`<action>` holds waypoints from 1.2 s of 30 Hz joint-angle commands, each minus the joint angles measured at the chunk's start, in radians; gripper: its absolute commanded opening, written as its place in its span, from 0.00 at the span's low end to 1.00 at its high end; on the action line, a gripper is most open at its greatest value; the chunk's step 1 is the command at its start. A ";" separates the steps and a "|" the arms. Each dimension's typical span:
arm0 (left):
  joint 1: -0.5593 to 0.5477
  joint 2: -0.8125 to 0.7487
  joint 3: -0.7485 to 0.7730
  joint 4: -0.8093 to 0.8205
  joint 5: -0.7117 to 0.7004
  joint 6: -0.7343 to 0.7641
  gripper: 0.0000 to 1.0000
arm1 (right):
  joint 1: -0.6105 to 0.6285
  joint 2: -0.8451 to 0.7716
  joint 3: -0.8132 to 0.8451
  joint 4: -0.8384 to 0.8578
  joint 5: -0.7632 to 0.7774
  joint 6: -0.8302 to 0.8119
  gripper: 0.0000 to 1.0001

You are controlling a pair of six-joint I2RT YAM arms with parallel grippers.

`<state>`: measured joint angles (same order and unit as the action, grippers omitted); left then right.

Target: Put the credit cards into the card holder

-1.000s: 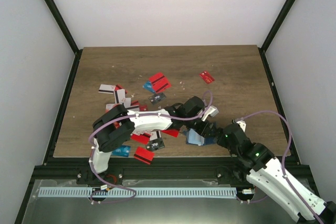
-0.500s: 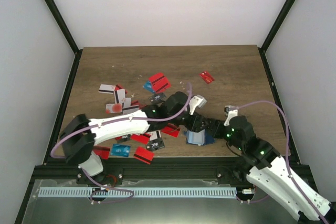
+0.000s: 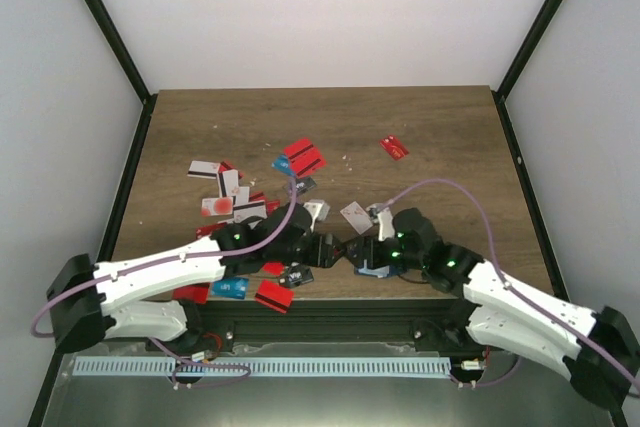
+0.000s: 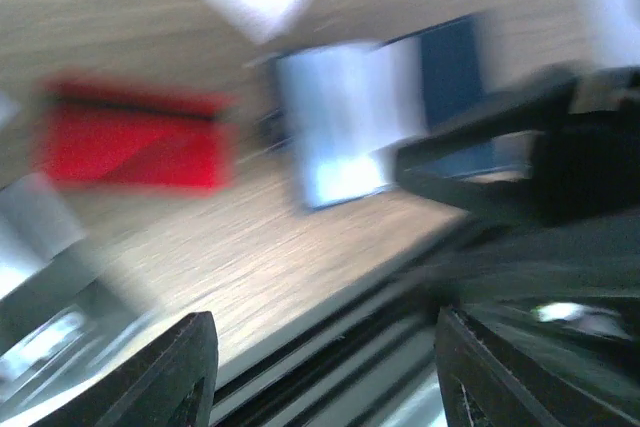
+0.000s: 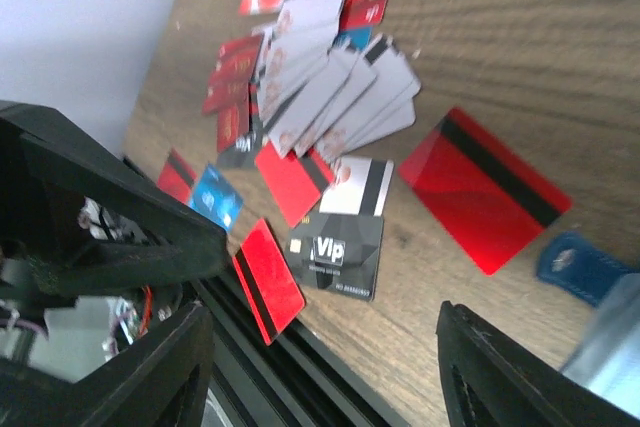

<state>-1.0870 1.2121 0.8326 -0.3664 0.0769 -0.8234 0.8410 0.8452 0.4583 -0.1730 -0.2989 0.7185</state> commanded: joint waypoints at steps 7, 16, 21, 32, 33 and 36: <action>0.046 -0.289 -0.296 -0.611 -0.153 -0.361 0.65 | 0.190 0.337 0.198 0.235 -0.006 -0.009 0.53; 0.046 -0.560 -0.446 -0.527 -0.074 -0.531 0.72 | 0.189 0.434 0.190 0.297 -0.036 0.005 0.52; 0.047 -0.569 -0.518 -0.388 -0.048 -0.588 0.74 | 0.191 0.451 0.173 0.320 -0.036 0.014 0.52; 0.046 -0.565 -0.624 -0.204 -0.077 -0.669 0.77 | 0.191 0.414 0.126 0.330 -0.017 0.026 0.51; 0.047 -0.565 -0.633 -0.188 -0.082 -0.676 0.77 | 0.191 0.411 0.124 0.327 -0.015 0.027 0.51; 0.046 -0.564 -0.662 -0.130 -0.086 -0.692 0.77 | 0.191 0.403 0.117 0.320 -0.011 0.027 0.51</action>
<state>-1.0405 0.6514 0.2104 -0.6014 0.0051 -1.4723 1.0256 1.2739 0.5804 0.1371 -0.3286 0.7422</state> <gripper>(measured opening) 0.770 0.515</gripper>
